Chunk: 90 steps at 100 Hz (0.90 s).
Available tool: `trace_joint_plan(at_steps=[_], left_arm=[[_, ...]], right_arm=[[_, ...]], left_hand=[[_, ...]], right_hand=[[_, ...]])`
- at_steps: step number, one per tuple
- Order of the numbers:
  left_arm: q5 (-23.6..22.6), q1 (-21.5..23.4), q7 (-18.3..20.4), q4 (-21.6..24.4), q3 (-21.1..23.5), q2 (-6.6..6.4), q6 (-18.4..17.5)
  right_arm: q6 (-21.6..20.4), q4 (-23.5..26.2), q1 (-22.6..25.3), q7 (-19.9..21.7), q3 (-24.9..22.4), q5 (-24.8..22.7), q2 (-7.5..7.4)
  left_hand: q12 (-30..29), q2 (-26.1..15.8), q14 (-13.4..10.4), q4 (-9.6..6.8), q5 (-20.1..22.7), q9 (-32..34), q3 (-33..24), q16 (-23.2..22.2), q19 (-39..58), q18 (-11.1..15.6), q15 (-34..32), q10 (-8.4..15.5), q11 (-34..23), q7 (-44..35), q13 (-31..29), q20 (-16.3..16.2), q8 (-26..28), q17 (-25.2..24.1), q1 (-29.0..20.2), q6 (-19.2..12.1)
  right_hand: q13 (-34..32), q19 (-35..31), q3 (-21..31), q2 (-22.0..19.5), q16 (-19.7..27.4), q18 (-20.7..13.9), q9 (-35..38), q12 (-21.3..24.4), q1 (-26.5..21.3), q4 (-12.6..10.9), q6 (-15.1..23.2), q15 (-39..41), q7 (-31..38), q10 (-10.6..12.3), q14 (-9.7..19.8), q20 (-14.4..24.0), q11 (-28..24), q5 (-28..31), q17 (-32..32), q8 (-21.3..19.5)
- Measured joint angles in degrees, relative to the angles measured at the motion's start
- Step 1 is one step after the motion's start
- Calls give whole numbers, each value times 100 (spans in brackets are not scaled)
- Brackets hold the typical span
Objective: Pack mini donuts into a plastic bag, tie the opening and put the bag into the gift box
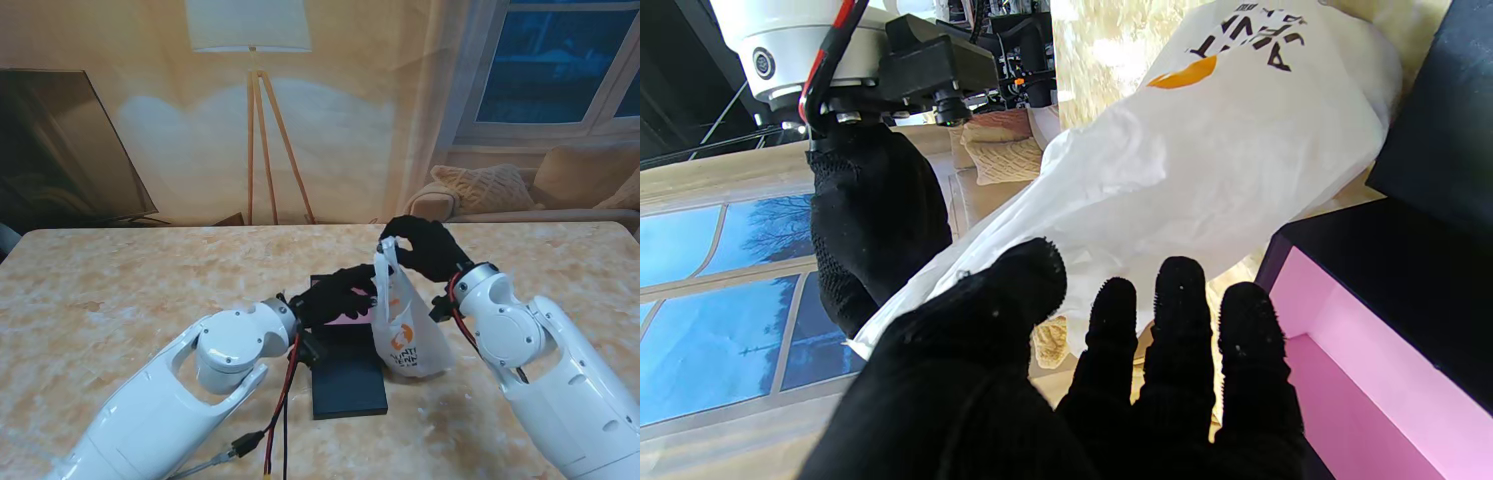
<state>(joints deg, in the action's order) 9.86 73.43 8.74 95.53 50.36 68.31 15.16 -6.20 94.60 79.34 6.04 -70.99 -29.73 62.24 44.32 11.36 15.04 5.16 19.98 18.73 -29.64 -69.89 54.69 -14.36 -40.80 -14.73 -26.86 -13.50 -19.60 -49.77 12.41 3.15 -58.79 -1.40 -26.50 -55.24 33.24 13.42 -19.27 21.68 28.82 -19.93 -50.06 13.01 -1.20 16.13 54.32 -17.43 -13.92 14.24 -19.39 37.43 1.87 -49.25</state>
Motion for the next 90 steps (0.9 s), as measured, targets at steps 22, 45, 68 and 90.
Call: trace_joint_plan(at_steps=[22, 45, 68, 90], left_arm=[[-25, 2, -43, 43, -41, 0, 9], [371, -32, -75, 35, -40, 55, 217], [601, -63, -303, 4, -31, 174, 590], [1081, -77, -277, -5, -26, 230, 877]], right_arm=[[19, 54, 44, 47, -27, 38, 0], [187, 91, 77, -55, -19, 180, 25], [206, 78, 107, -142, 20, -205, 33], [-119, -82, 87, -312, 57, -535, 26]], left_hand=[[602, 86, 0, 140, 96, -1, -9, -1004, 95, 1, -156, 0, -204, -50, -138, -144, 87, 73, -750, -66], [1419, 143, -5, 198, 92, 470, 205, -1094, 403, -28, -296, 64, 45, -335, -956, -193, 87, 532, -1263, -426], [2199, 143, -23, 209, 95, 551, 251, -1047, 807, -32, -973, -16, 84, -507, -1098, -253, 87, 679, -1265, -441], [3045, 271, -93, 269, 386, 1138, 183, -1061, 1163, -74, -1847, -73, -37, -584, -1405, -293, 96, 888, -1267, -353]], right_hand=[[0, -1, 7, 1, 0, -2, 0, 5, -1, 0, -3, 10, 0, -22, -14, 0, -1, 0, 2, 0], [57, -11, 53, -23, 0, -4, -65, 62, -11, 0, -82, 15, 88, -90, -46, 0, -23, -132, 2, 0], [142, -12, -326, -143, 0, -51, -266, 92, -387, -1, -288, 15, 182, -180, -135, 0, 33, -572, 2, 72], [210, -13, -1553, -647, 1, -66, -505, 105, -1052, -242, -286, 15, 299, -205, -136, -1, -7, -1263, -54, -310]])
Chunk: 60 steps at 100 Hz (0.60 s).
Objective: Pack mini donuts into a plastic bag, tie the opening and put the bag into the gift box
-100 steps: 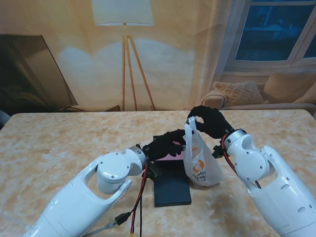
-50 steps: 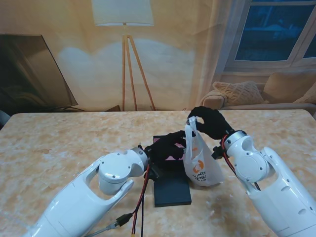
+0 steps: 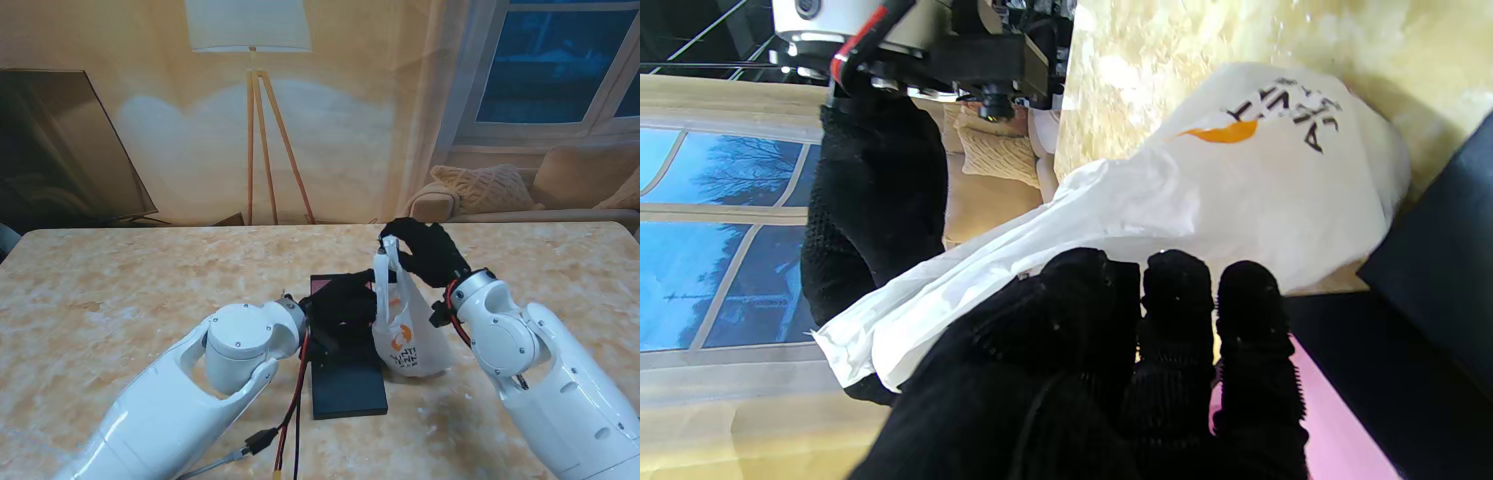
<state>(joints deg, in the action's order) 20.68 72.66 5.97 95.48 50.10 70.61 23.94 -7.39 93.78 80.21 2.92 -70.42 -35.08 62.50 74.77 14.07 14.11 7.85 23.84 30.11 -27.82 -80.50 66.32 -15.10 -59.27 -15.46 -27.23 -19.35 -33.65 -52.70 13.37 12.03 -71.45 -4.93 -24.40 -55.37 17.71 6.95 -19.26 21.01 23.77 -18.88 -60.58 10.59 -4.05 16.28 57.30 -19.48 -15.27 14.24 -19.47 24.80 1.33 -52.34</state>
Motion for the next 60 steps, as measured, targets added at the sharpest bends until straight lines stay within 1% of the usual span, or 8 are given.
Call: trace_joint_plan(at_steps=[4, 7, 11, 16, 37, 54, 55, 60], left_arm=[[103, -2, 37, -4, 4, 4, 12], [141, -3, 61, -5, 4, 7, 14], [146, -3, 72, -6, 4, 12, 14], [139, -4, 72, -7, 2, 18, 14], [-182, -18, -32, -6, -39, 30, -56], [-424, -58, -106, -4, -78, 29, -209], [-421, -59, -106, -3, -77, 28, -213], [-401, -63, -96, 3, -70, 25, -222]], right_arm=[[27, -8, -6, 4, 12, 71, 0], [54, -10, -10, 9, 21, 125, 0], [85, -12, -15, 13, 28, 158, 1], [116, -14, -17, 12, 29, 161, 4], [304, 19, 12, 85, 24, 380, 8], [365, 90, 59, 172, 26, 389, 5], [365, 92, 61, 172, 27, 382, 5], [360, 98, 69, 173, 30, 336, 3]], left_hand=[[20, 0, -1, 0, 0, 79, 0, 0, 67, -1, -73, 2, -29, -1, -56, -71, 43, 23, 0, -12], [21, -1, -1, 0, 0, 79, 0, 0, 96, -4, -92, 2, -29, -1, -56, -89, 50, 23, 0, -37], [22, -1, -1, 0, 0, 79, 0, 37, 103, -24, -143, 2, -30, -1, -56, -126, 51, 24, 0, -62], [22, -1, -1, 0, 0, 79, 0, 104, 103, -57, -144, 2, -24, -1, -53, -129, 51, 24, 0, -71], [-84, -1, 16, 0, 9, -155, 0, 163, -140, -60, 129, 1, 317, -76, 335, -129, 74, -295, -1, -96], [-109, -1, 16, 0, 279, -235, -120, 17, -167, -59, 244, 2, 394, -277, 408, -130, 191, -327, -1, -96], [-110, -1, 16, 0, 307, -235, -122, 12, -167, -59, 247, 2, 395, -289, 408, -130, 197, -327, -1, -96], [-179, -1, 16, 0, 352, -235, -134, 10, -167, -59, 315, 2, 439, -367, 401, -130, 282, -327, -1, -92]], right_hand=[[0, 0, -122, -46, 0, -12, 3, -17, -72, -16, 0, 0, 26, -4, 0, 0, -82, -81, 0, -70], [0, 0, -707, -224, 0, -23, 3, -17, -405, -88, 0, 0, 32, -4, 0, 0, -82, -151, -1, -97], [0, -1, -1166, -333, 0, -27, -59, -55, -647, -196, -2, 0, 33, -5, 3, 0, -99, -165, -1, -103], [0, -1, -1341, -365, 0, -27, -66, -104, -755, -238, -26, 7, 35, -9, 5, 0, -141, -178, -1, -124], [70, -1, -1355, -367, 0, -28, -124, -109, -775, -289, -156, 72, 64, -20, 5, 0, -103, -184, -3, -196], [70, -1, -1356, -360, 0, -29, -124, -109, -830, -289, -269, 72, 64, -44, 5, -1, -140, -227, -10, -130], [70, -1, -1329, -336, 0, -29, -124, -109, -830, -289, -277, 72, 55, -44, 5, -1, -140, -227, -10, -97], [70, -1, 282, 190, 0, -29, -124, -109, -190, -257, -366, 72, 14, -62, 4, -1, -133, -238, -11, 59]])
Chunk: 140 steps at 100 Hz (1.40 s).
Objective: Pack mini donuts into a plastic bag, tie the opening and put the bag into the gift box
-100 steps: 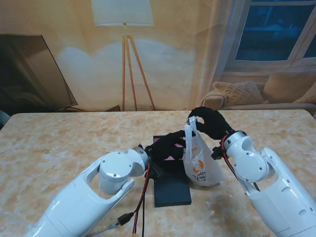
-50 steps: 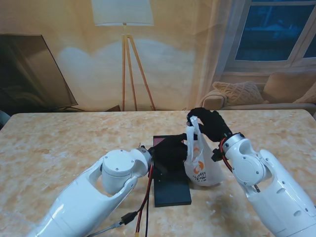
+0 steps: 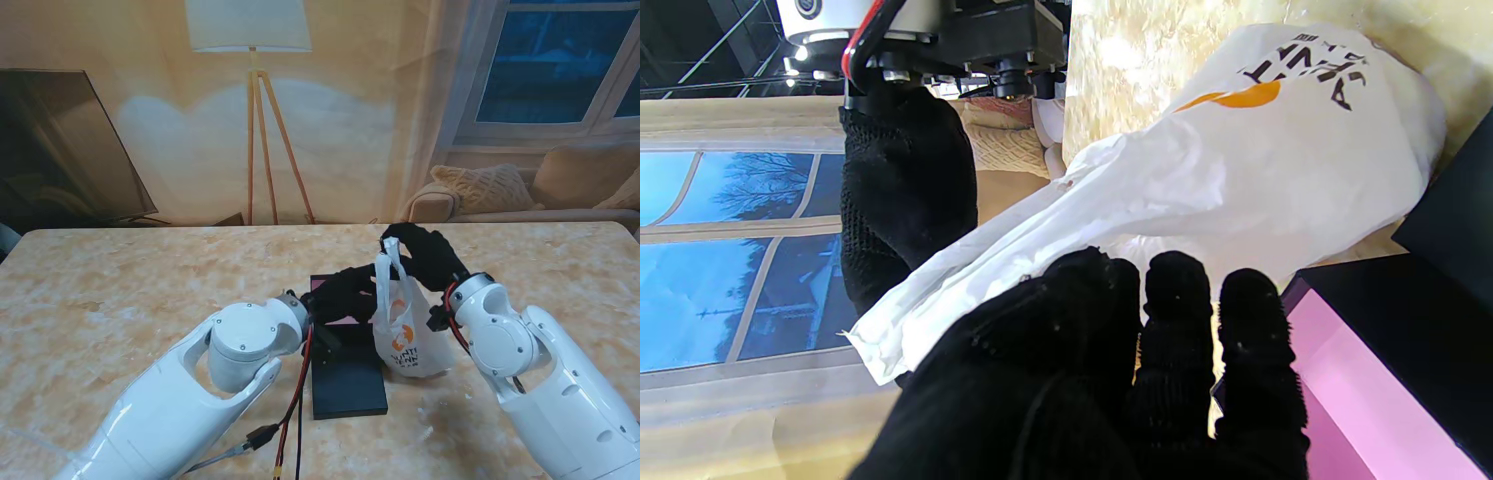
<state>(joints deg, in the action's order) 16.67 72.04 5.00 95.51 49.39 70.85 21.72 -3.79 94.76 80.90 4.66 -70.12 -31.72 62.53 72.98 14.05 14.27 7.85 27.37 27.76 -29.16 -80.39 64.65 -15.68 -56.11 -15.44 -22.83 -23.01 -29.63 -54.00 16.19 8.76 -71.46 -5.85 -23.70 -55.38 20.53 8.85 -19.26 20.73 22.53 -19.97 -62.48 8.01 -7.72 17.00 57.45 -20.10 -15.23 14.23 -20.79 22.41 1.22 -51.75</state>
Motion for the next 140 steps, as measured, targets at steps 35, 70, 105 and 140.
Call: trace_joint_plan(at_steps=[35, 70, 105, 140], left_arm=[[-30, -68, 98, 8, -61, -32, -1], [271, -12, -532, 74, -63, 180, 272], [1, -67, -788, 12, -185, 268, 275], [-477, -136, -1100, -55, -347, 370, 354]], right_arm=[[-133, -25, -4, -170, 35, -306, -1], [-133, -43, 5, -223, 40, -445, 0], [-111, -116, -32, -264, 98, -552, -2], [-123, -185, -101, -361, 218, -664, -4]], left_hand=[[-216, -266, -140, 0, 410, 249, 315, 324, 88, -2, 36, 28, 71, -377, -291, 0, 207, 382, -4, 27], [-682, 530, -259, -3, 1130, 492, -36, 609, 446, -2, -308, 81, -378, -1177, -679, 44, 508, 721, 312, 26], [-2105, 2272, -352, 345, 1454, 218, -2247, 700, 452, 0, -381, 219, -1654, -1748, -719, 138, 489, 784, 1954, 118], [-2142, 2995, -409, 463, 1534, 219, -3023, 750, 495, 2, -457, 296, -1920, -1897, -759, 196, 497, 869, 2662, 343]], right_hand=[[0, -61, 2154, 336, 0, 0, -48, -13, 925, -189, -571, 66, -2006, -18, -3, 0, -26, -410, 0, 537], [1, -62, 686, -348, 0, -1, -103, -14, 991, -462, -1123, 20, -4764, -110, -69, -1, 77, -180, -27, 1100], [1, -62, 477, -403, 0, -1, -103, -14, 978, -463, -1138, 4, -4766, -151, -99, -1, 134, -174, -28, 1195], [1, -62, 1263, -396, 0, 19, -103, -14, 978, -466, -1226, 4, -4823, -219, -133, -1, 135, -174, -57, 1290]])
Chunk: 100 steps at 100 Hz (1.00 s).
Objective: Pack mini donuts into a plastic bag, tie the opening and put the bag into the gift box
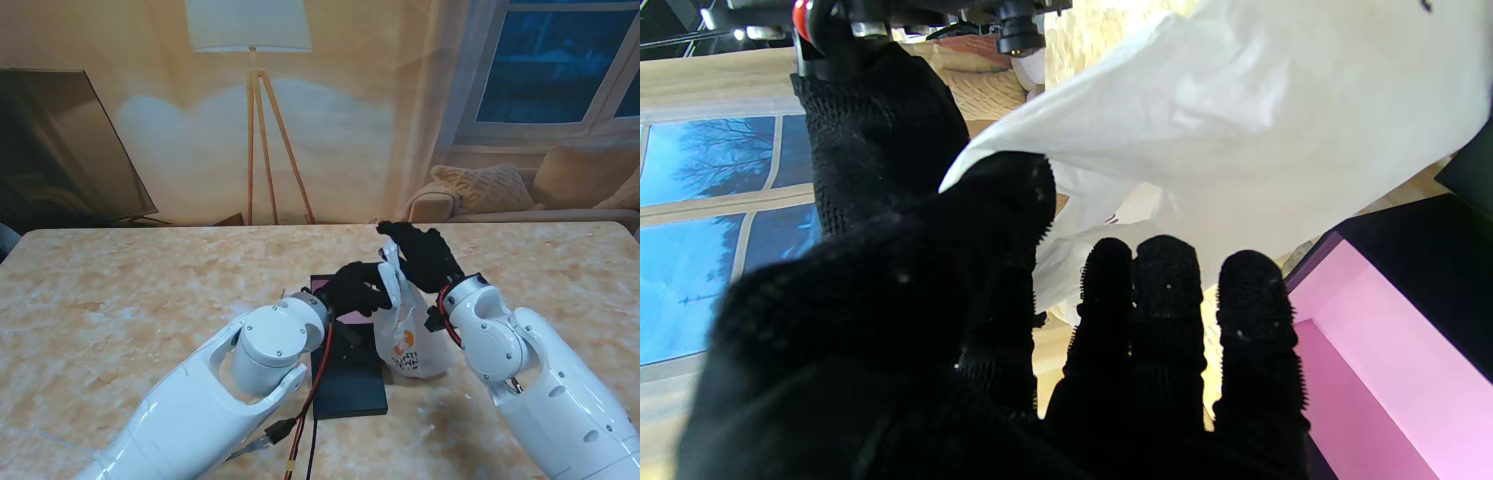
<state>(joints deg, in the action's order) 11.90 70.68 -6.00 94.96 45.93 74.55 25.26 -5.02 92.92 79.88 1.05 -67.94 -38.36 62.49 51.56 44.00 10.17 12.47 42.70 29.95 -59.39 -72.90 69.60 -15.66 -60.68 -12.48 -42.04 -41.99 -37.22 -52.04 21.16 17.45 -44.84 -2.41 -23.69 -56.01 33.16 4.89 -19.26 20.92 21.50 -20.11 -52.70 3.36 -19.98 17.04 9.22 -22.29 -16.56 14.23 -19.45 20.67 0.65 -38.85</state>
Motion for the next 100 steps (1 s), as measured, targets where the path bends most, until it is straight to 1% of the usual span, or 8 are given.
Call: trace_joint_plan(at_steps=[13, 26, 60, 62, 65, 72, 90, 100], left_arm=[[1, -9, -46, -7, -11, 18, 22], [-10, -11, -141, -18, -32, 43, 46], [-86, -24, -124, -48, -93, 41, 41], [-83, -22, -133, -48, -94, 41, 41], [-81, -20, -150, -48, -96, 42, 41], [-64, -14, -212, -48, -97, 55, 44], [276, 49, -494, -34, -9, 174, 154], [297, 52, -497, -42, 14, 200, 173]], right_arm=[[25, -2, -10, -31, 41, -4, 2], [67, -26, -28, -115, 104, -60, 3], [111, -211, -191, -202, 300, -162, 4], [112, -216, -198, -199, 305, -159, 4], [111, -221, -204, -196, 309, -157, 4], [111, -223, -206, -195, 311, -153, 7], [134, -206, -180, -222, 294, -152, 25], [155, -181, -156, -224, 279, -154, 30]], left_hand=[[8, 74, -2, 0, 61, 1, -240, 0, 2, 0, -1, 4, -16, -9, -10, 13, 22, 1, 278, 105], [9, 212, -2, -102, 69, 1, -457, 0, 2, 1, -1, 5, -18, -67, 0, 74, 88, -7, 537, 245], [55, 388, -2, -107, -23, 0, -673, 0, -55, 1, 7, 28, -31, -21, 58, 87, 294, -115, 776, 643], [58, 445, -2, -74, -23, 1, -673, 0, -55, 1, 7, 53, -34, -71, 56, 87, 295, -115, 776, 643], [69, 479, -2, 185, -21, 1, -666, 0, -55, 1, 7, 67, -97, -275, 29, 87, 291, -104, 763, 643], [126, 663, -2, 507, 67, 9, -524, 0, -55, 1, 4, 132, -187, -853, -48, 87, 204, -56, 610, 587], [185, 797, -123, 630, 290, 156, -288, 0, -49, 1, -95, 213, -369, -1951, -191, 87, 227, 54, 411, 474], [190, 783, -128, 631, 290, 156, 18, 0, -49, 1, -95, 213, -375, -2396, -191, 88, 568, 57, 268, 474]], right_hand=[[0, 0, 425, 58, 0, 13, 0, 0, 9, -60, -131, 0, -6, -11, -37, 0, 0, 0, -27, 56], [1, 0, 511, 75, 0, 27, 0, -1, 23, -61, -184, 0, -66, -60, -50, 0, 0, -1, -38, 68], [63, -50, 501, 17, 0, 36, 0, -1, 75, -61, -198, -2, -152, -75, -82, 0, 0, -10, -57, 188], [63, -51, 499, 17, 0, 36, 0, -1, 75, -61, -198, -2, -152, -75, -82, 0, 0, -10, -57, 189], [63, -52, 490, 17, 0, 39, 0, -1, 75, -61, -198, -2, -153, -75, -82, 0, 0, -10, -57, 189], [63, -52, 460, 1, 0, 42, -1, -1, 107, -61, -198, -2, -153, -76, -83, 0, 0, -10, -57, 189], [63, -55, 415, 1, 0, 43, -1, -1, 165, -61, -199, -2, -154, -76, -83, 0, 0, -10, -57, 190], [63, -65, 415, 0, 0, 44, -1, -1, 165, -61, -199, -2, -154, -76, -84, 0, 0, -10, -57, 190]])
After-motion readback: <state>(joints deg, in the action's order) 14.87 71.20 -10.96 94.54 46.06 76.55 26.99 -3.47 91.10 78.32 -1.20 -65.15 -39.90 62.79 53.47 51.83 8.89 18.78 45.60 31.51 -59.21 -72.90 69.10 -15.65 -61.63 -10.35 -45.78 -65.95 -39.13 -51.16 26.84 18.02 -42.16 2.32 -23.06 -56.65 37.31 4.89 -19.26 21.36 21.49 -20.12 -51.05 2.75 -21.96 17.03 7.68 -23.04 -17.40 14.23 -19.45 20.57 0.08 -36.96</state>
